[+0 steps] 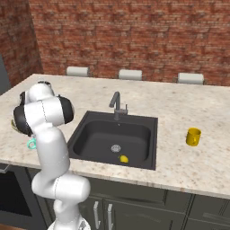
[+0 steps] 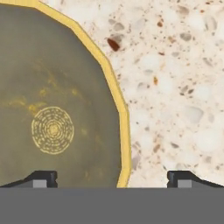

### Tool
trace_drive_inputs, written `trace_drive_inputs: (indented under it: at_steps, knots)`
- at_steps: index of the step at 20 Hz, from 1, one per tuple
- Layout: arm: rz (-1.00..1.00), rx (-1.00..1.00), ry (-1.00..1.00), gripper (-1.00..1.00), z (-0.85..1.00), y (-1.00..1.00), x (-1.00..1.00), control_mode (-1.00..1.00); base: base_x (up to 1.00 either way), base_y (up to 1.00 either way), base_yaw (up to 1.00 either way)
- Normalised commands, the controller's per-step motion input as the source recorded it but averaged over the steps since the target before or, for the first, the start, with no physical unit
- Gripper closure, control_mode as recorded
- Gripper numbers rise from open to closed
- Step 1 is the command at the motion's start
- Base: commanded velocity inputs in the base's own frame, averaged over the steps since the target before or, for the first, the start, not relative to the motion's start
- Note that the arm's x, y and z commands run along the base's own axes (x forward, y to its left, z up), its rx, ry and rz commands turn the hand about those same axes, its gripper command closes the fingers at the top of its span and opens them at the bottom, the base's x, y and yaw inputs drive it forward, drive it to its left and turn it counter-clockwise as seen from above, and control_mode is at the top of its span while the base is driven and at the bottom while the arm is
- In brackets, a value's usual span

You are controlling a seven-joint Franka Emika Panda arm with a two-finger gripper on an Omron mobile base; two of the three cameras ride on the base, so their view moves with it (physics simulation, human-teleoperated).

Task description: Clear the mugs and bowl far away from the sink.

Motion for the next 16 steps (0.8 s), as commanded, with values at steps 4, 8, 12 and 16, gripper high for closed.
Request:
trace_drive_inputs:
  at_steps: [4,8,12,16]
  knots:
    - [0.00,0.00,0.02,-1.00,-0.30,0.19,0.35,-1.00,0.00,0.00,0.00]
    - [0.00,0.00,0.04,-1.00,-0.40,0.25,0.21,-1.00,0.00,0.00,0.00]
    - [0.00,0.00,0.05,1.00,-0.47,0.56,0.03,-1.00,0.00,0.00,0.00]
    - [0.00,0.00,0.01,1.00,-0.28,0.59,0.00,-1.00,0.00,0.00,0.00]
